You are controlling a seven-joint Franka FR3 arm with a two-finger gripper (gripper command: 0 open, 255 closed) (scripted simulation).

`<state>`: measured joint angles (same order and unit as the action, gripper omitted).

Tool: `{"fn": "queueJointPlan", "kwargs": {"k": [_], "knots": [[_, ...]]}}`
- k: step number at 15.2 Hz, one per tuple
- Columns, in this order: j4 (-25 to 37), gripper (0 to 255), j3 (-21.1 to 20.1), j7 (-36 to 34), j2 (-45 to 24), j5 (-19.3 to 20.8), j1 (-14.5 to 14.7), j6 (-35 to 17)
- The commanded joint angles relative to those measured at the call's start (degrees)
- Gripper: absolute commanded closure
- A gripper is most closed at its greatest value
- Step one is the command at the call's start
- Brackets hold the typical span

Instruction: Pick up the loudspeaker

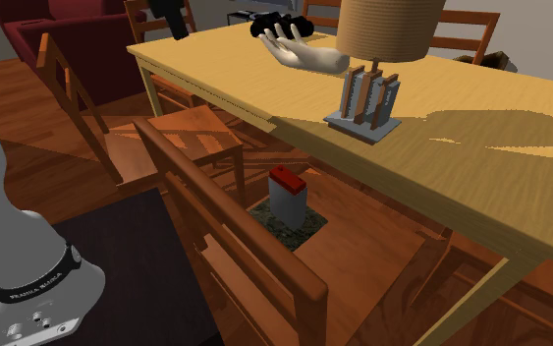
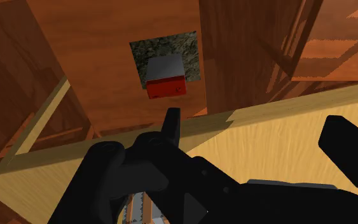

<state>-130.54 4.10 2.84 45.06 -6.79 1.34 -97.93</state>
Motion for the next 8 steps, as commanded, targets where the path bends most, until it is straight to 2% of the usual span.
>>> {"fn": "queueJointPlan", "kwargs": {"k": [1, 8], "knots": [[0.0, 0, 0.0, 0.0, 0.0, 0.0, 0.0, 0.0], [-1.9, 0, -3.0, -11.4, -11.2, -2.1, -3.2, -10.3]]}}
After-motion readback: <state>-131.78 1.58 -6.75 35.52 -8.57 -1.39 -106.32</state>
